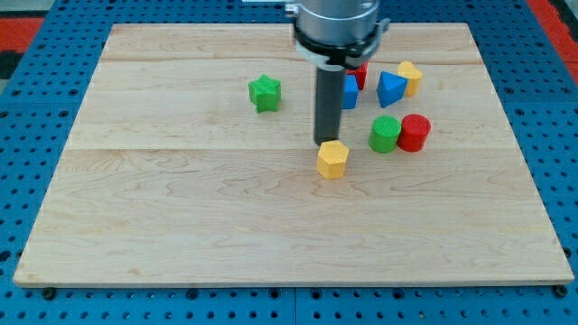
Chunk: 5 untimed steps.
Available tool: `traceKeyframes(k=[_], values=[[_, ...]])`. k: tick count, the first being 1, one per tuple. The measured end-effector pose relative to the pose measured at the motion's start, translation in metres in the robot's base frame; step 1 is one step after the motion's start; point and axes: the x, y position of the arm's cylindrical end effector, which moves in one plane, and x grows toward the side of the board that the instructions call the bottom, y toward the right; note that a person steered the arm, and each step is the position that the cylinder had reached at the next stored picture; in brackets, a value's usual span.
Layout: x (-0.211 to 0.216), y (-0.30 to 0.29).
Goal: Push the yellow hexagon towards the bottom left
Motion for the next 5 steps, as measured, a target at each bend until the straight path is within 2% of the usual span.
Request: traceKeyframes(k=[1, 2, 3, 4, 5], values=[[0.009, 0.026], [0.031, 0.015], [0.032, -0.073], [0.045, -0.121], [0.047, -0.101]])
